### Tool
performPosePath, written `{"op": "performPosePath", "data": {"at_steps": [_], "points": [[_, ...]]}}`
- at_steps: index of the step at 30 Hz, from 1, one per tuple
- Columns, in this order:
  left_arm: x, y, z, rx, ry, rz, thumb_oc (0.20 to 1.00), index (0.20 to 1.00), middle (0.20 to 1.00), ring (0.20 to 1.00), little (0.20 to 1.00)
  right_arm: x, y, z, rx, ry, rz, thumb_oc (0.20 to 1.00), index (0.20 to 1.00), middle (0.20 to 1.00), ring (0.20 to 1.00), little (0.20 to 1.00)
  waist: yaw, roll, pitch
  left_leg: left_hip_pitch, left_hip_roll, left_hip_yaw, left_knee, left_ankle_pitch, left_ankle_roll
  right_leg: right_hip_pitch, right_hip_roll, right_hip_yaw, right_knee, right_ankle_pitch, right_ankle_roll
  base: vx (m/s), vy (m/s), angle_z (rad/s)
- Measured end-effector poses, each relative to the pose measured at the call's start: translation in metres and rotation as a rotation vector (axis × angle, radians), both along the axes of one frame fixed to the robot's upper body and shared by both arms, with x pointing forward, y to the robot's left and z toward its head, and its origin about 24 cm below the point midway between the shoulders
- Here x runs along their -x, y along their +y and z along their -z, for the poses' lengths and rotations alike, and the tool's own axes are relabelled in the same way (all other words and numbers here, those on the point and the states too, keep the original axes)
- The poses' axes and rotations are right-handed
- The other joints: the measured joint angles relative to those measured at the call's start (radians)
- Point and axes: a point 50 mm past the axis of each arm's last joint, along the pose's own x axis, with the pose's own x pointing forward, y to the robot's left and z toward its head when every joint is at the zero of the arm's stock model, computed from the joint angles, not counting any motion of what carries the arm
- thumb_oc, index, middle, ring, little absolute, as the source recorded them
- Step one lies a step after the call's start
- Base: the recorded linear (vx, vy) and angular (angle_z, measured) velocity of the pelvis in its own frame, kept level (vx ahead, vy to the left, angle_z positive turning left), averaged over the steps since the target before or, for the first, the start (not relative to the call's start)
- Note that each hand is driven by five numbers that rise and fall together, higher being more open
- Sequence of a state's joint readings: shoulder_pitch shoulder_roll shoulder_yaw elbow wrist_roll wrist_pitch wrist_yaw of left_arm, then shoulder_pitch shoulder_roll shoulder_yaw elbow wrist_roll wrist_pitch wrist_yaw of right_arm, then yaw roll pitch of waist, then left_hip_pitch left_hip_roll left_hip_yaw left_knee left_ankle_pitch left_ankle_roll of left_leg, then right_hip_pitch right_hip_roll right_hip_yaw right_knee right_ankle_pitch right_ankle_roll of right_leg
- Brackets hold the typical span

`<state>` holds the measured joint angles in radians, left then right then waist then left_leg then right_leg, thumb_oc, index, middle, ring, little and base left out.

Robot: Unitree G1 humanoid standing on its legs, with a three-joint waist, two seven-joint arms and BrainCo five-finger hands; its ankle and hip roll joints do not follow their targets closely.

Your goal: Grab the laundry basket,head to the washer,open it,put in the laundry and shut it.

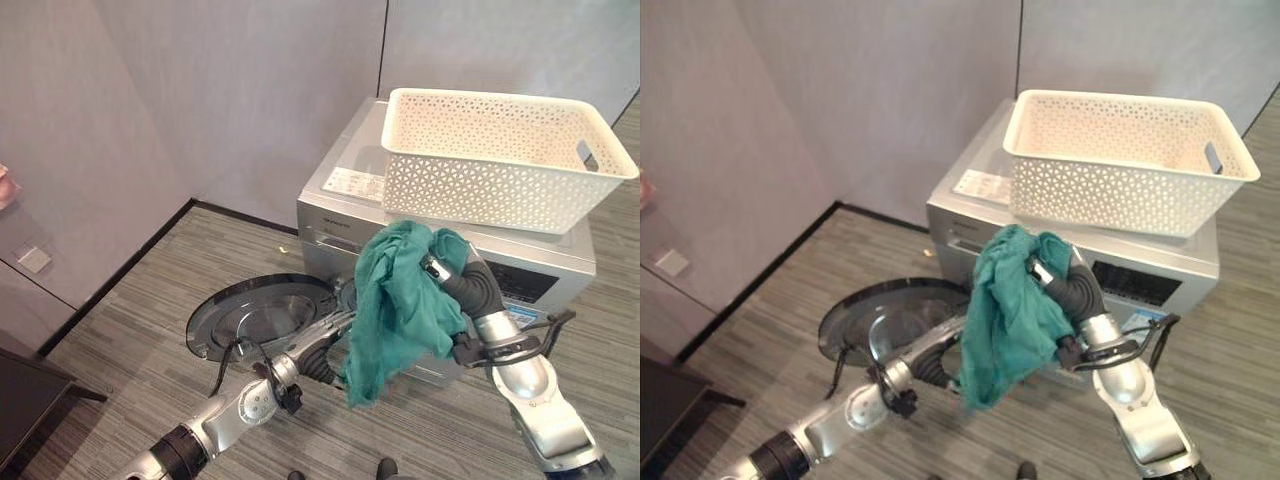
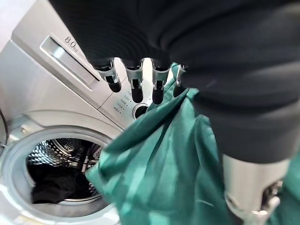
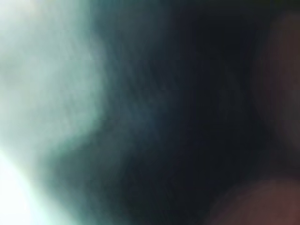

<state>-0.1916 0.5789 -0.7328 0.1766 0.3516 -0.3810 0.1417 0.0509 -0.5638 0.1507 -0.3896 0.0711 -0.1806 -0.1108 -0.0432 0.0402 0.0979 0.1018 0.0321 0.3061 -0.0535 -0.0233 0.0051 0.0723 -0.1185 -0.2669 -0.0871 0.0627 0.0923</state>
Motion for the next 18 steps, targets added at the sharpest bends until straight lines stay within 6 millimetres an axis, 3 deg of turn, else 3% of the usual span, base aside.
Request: {"op": "performPosePath", "data": {"at_steps": [3, 6, 12, 18], "points": [[0.002, 0.023, 0.005, -0.076, 0.014, -0.017, 1.000, 1.000, 1.000, 1.000, 1.000, 0.000, 0.000, -0.001, -0.018, 0.002, -0.009, 0.200, 0.200, 0.200, 0.200, 0.200, -0.003, 0.007, -0.008, 0.005, -0.001, 0.009, -0.007, 0.001, 0.000, -0.001, 0.000, 0.010, 0.000, 0.001, 0.000, 0.02, 0.004, -0.11], [0.008, 0.030, 0.010, -0.101, 0.045, -0.021, 1.000, 1.000, 1.000, 1.000, 1.000, 0.000, 0.000, -0.001, -0.030, 0.001, -0.014, 0.200, 0.200, 0.200, 0.200, 0.200, 0.002, 0.010, -0.011, 0.005, -0.001, 0.008, -0.007, 0.001, 0.000, 0.000, 0.000, 0.009, 0.000, 0.001, 0.000, 0.00, 0.000, 0.01], [0.015, 0.020, 0.016, -0.044, 0.101, -0.018, 1.000, 1.000, 1.000, 1.000, 1.000, 0.001, -0.001, -0.001, -0.030, 0.000, -0.013, 0.200, 0.200, 0.200, 0.200, 0.200, 0.002, 0.009, -0.017, 0.004, -0.001, 0.005, -0.007, 0.001, 0.001, 0.000, 0.000, 0.007, -0.001, 0.001, 0.000, 0.00, 0.000, 0.00], [0.015, -0.013, 0.012, 0.083, 0.110, -0.010, 1.000, 1.000, 1.000, 1.000, 1.000, 0.002, -0.002, 0.000, -0.035, 0.003, 0.001, 0.200, 0.200, 0.200, 0.200, 0.200, 0.001, 0.005, -0.035, 0.004, -0.002, 0.003, -0.008, 0.002, 0.001, 0.000, 0.000, 0.005, -0.008, 0.000, 0.001, 0.00, 0.000, 0.00]]}}
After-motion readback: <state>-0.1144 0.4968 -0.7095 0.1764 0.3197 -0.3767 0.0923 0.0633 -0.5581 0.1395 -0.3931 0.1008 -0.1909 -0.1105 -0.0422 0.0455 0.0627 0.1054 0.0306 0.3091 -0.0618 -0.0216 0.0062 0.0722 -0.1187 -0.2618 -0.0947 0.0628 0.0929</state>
